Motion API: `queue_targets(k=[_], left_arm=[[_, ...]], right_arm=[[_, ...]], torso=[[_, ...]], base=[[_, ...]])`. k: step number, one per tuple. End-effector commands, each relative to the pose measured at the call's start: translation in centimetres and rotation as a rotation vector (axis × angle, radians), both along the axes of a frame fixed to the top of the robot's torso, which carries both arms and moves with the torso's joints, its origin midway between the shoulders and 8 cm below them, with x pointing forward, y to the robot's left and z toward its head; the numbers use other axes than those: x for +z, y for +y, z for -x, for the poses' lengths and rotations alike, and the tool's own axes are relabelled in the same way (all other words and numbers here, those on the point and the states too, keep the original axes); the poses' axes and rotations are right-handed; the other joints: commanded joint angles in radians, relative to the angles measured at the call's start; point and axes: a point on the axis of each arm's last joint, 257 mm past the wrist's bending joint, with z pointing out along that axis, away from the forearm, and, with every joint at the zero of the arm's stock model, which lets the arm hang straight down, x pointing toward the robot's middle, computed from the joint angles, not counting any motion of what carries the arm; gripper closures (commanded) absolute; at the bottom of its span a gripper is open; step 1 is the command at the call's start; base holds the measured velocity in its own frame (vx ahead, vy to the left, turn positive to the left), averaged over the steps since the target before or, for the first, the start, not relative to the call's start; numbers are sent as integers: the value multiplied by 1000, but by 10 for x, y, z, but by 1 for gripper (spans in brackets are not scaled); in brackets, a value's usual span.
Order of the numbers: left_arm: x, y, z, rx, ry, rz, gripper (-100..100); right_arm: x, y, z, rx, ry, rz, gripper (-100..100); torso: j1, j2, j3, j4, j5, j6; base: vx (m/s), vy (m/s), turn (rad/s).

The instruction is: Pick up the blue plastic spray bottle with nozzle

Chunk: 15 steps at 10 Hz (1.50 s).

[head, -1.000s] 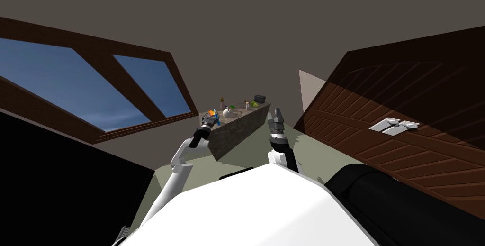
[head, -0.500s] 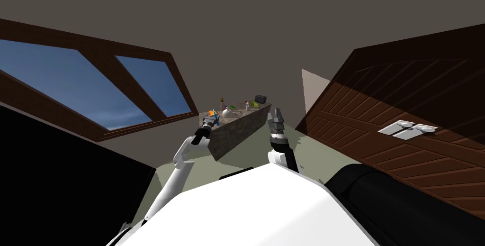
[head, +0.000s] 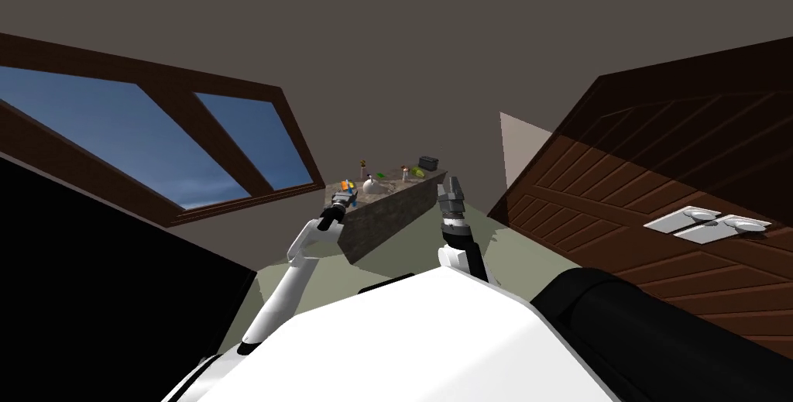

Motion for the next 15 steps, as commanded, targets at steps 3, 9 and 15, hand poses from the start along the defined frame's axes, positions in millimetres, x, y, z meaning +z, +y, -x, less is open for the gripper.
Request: queue_targets(k=[3, 9, 15], left_arm=[[-13, 9, -7, 33, 51, 53, -100], [-45, 38, -21, 131, 160, 123, -100], [-76, 78, -29, 264, 258, 188, -100]], right_arm=[[0, 0, 0, 0, 0, 0, 0], [0, 0, 0, 0, 0, 0, 0], [0, 0, 0, 0, 0, 0, 0]], torso=[[2, 1, 1, 0, 1, 0], [1, -2, -1, 0, 0, 0], [0, -1, -1, 0, 0, 0]], base=[[21, -52, 41], [52, -80, 65], [58, -88, 58]])
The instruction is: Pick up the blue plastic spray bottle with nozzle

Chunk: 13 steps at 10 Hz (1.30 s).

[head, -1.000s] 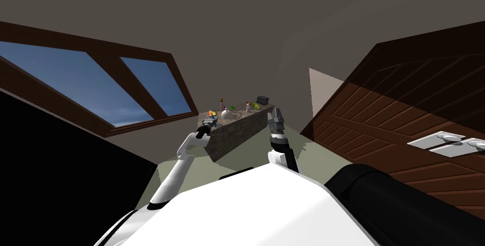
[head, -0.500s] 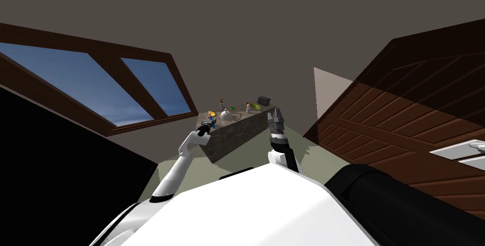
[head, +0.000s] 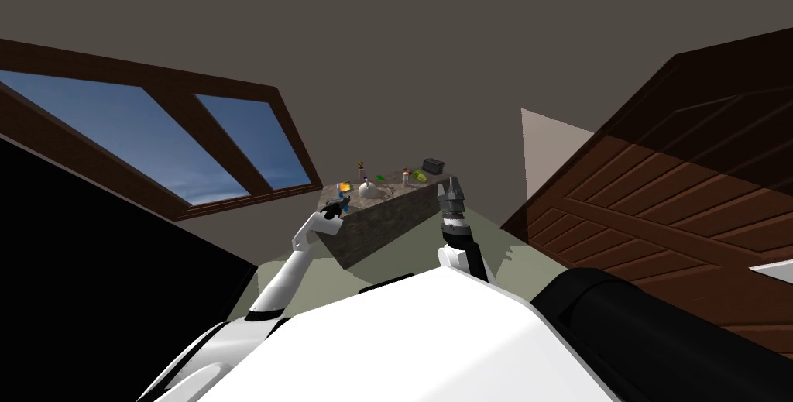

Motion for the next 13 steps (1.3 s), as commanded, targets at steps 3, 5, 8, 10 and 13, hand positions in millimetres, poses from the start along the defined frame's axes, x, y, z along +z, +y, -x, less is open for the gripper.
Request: queue_targets(k=[3, 5, 8, 10, 13], left_arm=[[-18, 31, 0, 97, 57, 29, -100], [-25, 47, 1, 142, 80, 37, -100], [-9, 40, -16, 114, 52, 73, -100], [-23, 47, -14, 115, 94, 75, -100], [-27, 48, -14, 94, 113, 10, -100]], right_arm=[[0, 0, 0, 0, 0, 0, 0], [0, 0, 0, 0, 0, 0, 0], [0, 0, 0, 0, 0, 0, 0], [0, 0, 0, 0, 0, 0, 0], [0, 0, 0, 0, 0, 0, 0]], torso=[[-1, -2, -1, 0, 0, 0], [0, 0, 0, 0, 0, 0], [5, 3, 2, 1, 1, 0], [1, 3, 1, 0, 0, 0], [6, 4, 2, 1, 1, 0]], base=[[83, -96, 62], [66, -78, 49], [21, -33, 82], [16, -57, 89], [0, -1, -9]])
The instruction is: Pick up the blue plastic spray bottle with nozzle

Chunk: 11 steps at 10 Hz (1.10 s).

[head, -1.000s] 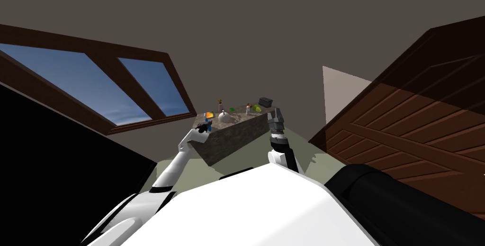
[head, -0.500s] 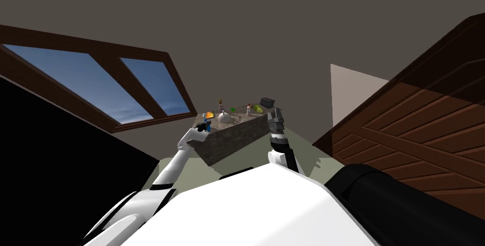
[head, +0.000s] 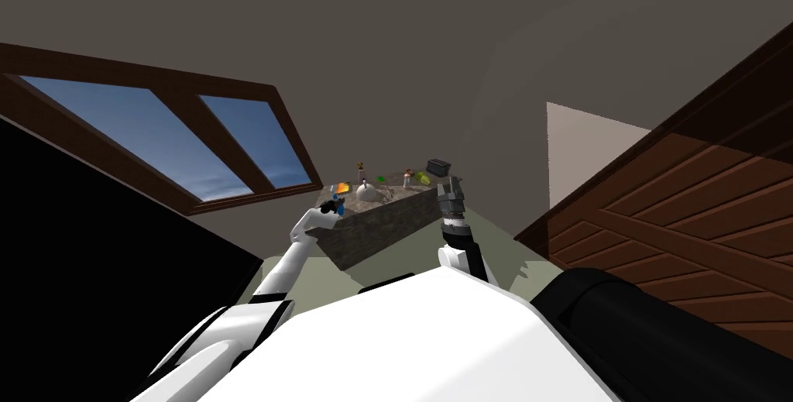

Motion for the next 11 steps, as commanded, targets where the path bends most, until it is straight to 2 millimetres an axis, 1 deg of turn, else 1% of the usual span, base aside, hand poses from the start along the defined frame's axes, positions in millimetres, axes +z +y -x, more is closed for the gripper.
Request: queue_targets(k=[1, 2, 3, 6, 7, 8, 9, 11], left_arm=[[14, -4, -16, -13, -28, 42, -100], [2, 6, -14, 2, 2, 49, -100], [-3, 3, -13, -12, 17, 52, -100], [-3, 3, -13, -46, 34, -23, -100], [12, -3, -29, -51, -6, 40, -100], [9, 1, -28, -49, 5, 53, -100], [-5, 2, -26, -55, 36, 49, -100], [-5, 2, -26, -79, 47, -3, -100]], right_arm=[[0, 0, 0, 0, 0, 0, 0], [0, 0, 0, 0, 0, 0, 0], [0, 0, 0, 0, 0, 0, 0], [0, 0, 0, 0, 0, 0, 0], [0, 0, 0, 0, 0, 0, 0], [0, 0, 0, 0, 0, 0, 0], [0, 0, 0, 0, 0, 0, 0], [0, 0, 0, 0, 0, 0, 0]], torso=[[0, 0, 0, 0, 0, 0], [-3, -1, -1, 0, -1, -1], [-5, -2, -1, 0, -1, 0], [0, 0, 0, 0, 0, 0], [0, 0, 0, 0, 0, 0], [-3, -1, 0, 0, -1, -1], [-5, -2, -1, 0, -1, 0], [-2, 0, 0, 0, 0, 0]], base=[[22, -46, 281], [31, -81, 165], [11, -49, -29], [-5, 3, -12], [18, -54, 294], [27, -77, 150], [10, -42, -51], [-2, -5, -12]])
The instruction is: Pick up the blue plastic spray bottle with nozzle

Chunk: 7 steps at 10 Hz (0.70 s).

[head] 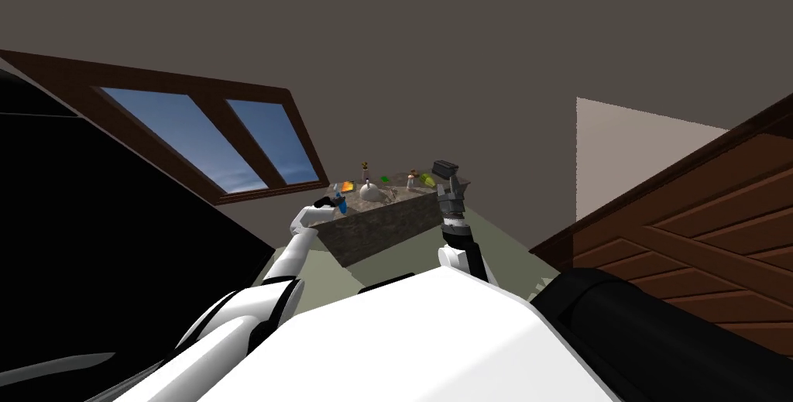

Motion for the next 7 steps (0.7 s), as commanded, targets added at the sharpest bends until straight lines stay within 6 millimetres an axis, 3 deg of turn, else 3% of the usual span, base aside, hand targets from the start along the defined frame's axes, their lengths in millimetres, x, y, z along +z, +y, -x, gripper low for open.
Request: queue_targets(k=[1, 2, 3, 7], left_arm=[[-1, 0, 0, -20, 8, -43, -100], [15, -8, -15, -23, -34, 25, -100], [1, -2, -12, -16, -3, 42, -100], [-1, -4, -12, -66, 15, -41, -100]], right_arm=[[0, 0, 0, 0, 0, 0, 0], [0, 0, 0, 0, 0, 0, 0], [0, 0, 0, 0, 0, 0, 0], [0, 0, 0, 0, 0, 0, 0]], torso=[[0, 0, 0, 0, 0, 0], [0, 0, 0, 0, 0, 0], [-3, -1, 0, 0, -1, -1], [0, 0, 0, 0, 0, 0]], base=[[-3, 7, 4], [11, -63, 240], [20, -84, 173], [2, -6, -9]])
